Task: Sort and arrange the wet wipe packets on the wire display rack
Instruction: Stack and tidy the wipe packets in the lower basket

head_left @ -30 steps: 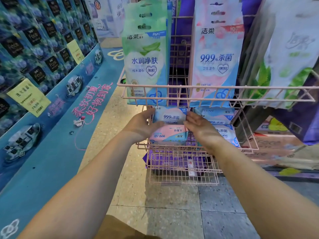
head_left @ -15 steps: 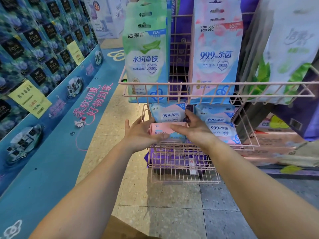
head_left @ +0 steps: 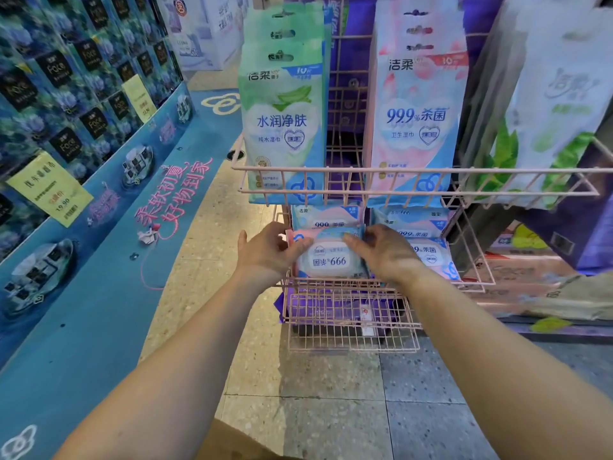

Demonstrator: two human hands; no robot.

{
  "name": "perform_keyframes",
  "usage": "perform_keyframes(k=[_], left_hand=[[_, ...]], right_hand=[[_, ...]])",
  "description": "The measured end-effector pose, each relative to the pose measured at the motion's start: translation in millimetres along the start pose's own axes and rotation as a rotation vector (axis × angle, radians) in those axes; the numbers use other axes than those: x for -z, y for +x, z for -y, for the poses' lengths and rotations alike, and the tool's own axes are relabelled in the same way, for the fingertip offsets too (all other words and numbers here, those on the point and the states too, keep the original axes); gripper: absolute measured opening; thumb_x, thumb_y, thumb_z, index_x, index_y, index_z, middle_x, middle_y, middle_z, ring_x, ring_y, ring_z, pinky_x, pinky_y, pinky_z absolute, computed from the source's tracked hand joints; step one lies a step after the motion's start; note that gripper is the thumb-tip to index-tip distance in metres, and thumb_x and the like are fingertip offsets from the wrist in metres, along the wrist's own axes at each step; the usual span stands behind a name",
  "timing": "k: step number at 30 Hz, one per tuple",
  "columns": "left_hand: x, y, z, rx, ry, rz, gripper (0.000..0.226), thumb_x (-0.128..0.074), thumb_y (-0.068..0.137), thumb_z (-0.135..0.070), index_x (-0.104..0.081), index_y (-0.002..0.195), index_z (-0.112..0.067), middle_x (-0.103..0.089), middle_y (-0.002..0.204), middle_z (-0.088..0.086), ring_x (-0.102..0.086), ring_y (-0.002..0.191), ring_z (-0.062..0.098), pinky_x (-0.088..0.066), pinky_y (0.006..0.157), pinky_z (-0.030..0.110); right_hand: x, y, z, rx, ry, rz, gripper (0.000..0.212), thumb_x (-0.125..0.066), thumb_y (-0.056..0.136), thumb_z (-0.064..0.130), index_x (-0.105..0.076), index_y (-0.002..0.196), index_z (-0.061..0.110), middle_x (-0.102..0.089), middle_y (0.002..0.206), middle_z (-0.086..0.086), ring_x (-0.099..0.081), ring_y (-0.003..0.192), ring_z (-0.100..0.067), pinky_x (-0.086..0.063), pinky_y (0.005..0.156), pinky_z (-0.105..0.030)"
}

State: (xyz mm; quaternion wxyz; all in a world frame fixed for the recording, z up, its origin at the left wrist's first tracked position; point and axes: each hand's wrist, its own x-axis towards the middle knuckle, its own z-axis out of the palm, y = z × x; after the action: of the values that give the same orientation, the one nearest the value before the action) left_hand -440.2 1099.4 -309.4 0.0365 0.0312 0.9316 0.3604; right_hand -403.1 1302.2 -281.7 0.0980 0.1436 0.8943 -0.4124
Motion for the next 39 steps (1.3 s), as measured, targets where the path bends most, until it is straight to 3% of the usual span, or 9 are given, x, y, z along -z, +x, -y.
perform_keyframes(k=[6,10,15,20,22,26,30,36,39], left_hand=[[-7.6,0.6,-7.6,0.050,0.285,0.067,0.047,-0.035,0.089,-0.066,-0.052,0.066,-0.029,-0.058,0.068,-0.009,-0.060,0.095,0.023,-0.004,0.116,0.051],[-8.4,4.2,-20.1,0.129,0.273,0.086,0.046,-0.038,0.091,-0.062,-0.057,0.121,-0.033,-0.069,0.110,-0.001,-0.055,0.119,0.023,0.002,0.116,0.051],[-5.9,-3.1,-20.6,0.090,0.211,0.065,0.039,-0.047,0.089,-0.057,-0.054,0.120,-0.036,-0.068,0.096,-0.007,-0.057,0.114,0.021,0.005,0.116,0.051],[1.3,-13.8,-0.8,-0.076,0.124,-0.169,0.052,-0.064,0.066,-0.066,-0.060,0.107,-0.034,-0.063,0.106,-0.007,-0.051,0.111,0.018,-0.018,0.111,0.045],[8.3,-23.3,-3.7,-0.291,0.081,-0.293,0.074,-0.074,0.057,-0.058,-0.059,0.118,-0.022,-0.058,0.121,0.001,-0.043,0.116,0.016,-0.025,0.103,0.026],[18.6,-43.4,-22.8,-0.453,-0.040,-0.014,0.066,-0.081,0.062,-0.026,-0.055,0.123,-0.031,-0.060,0.122,-0.012,-0.056,0.110,0.006,-0.044,0.095,0.021],[5.7,-61.9,-26.3,-0.119,-0.449,-0.108,0.051,-0.086,0.061,-0.018,-0.058,0.099,-0.038,-0.069,0.100,-0.012,-0.064,0.088,-0.002,-0.054,0.078,0.021],[-5.6,-92.0,-46.5,0.362,-1.566,0.026,0.054,-0.068,0.070,-0.013,-0.058,0.122,-0.006,-0.071,0.108,0.014,-0.071,0.089,0.023,-0.060,0.073,0.029],[-10.6,-100.6,-48.1,0.492,-1.506,0.104,0.057,-0.069,0.070,-0.019,-0.057,0.124,-0.008,-0.071,0.111,0.014,-0.071,0.091,0.023,-0.060,0.071,0.030]], right_hand=[[-3.2,6.9,-1.2,-0.038,-0.218,0.027,0.064,-0.045,0.089,0.060,-0.055,0.126,0.009,-0.063,0.121,-0.009,-0.060,0.108,-0.027,-0.048,0.089,-0.034],[-9.0,10.8,4.0,-0.094,-0.212,0.030,0.060,-0.042,0.092,0.059,-0.055,0.123,0.009,-0.064,0.113,-0.011,-0.061,0.100,-0.028,-0.046,0.077,-0.033],[-10.7,5.8,6.4,-0.067,-0.010,0.101,0.072,-0.067,0.078,0.054,-0.041,0.137,0.022,-0.056,0.125,0.001,-0.057,0.111,-0.022,-0.047,0.094,-0.033],[-18.0,-14.7,15.5,0.191,0.180,-0.077,0.062,-0.077,0.075,0.022,-0.044,0.127,0.025,-0.055,0.108,0.006,-0.056,0.083,-0.007,-0.043,0.063,-0.005],[-22.6,-26.7,15.3,0.451,0.054,-0.180,0.060,-0.077,0.074,0.022,-0.047,0.126,0.027,-0.060,0.115,0.004,-0.060,0.098,-0.013,-0.049,0.084,-0.019],[-26.4,-40.9,8.3,0.887,-0.227,-0.390,0.064,-0.078,0.065,0.022,-0.050,0.123,0.029,-0.066,0.121,0.004,-0.056,0.114,-0.015,-0.038,0.100,-0.032],[-27.2,-59.3,0.2,0.511,0.282,-0.442,0.079,-0.085,0.063,0.026,-0.046,0.132,0.017,-0.054,0.129,-0.005,-0.050,0.122,-0.017,-0.038,0.107,-0.029],[-27.7,-66.8,-7.2,0.093,0.573,0.036,0.063,-0.076,0.076,0.038,-0.045,0.130,0.031,-0.062,0.122,0.006,-0.060,0.113,-0.012,-0.049,0.099,-0.035],[-25.7,-63.9,-7.2,0.088,0.682,0.132,0.038,-0.071,0.083,0.024,-0.054,0.117,0.030,-0.071,0.106,0.000,-0.071,0.093,-0.018,-0.058,0.079,-0.037]])
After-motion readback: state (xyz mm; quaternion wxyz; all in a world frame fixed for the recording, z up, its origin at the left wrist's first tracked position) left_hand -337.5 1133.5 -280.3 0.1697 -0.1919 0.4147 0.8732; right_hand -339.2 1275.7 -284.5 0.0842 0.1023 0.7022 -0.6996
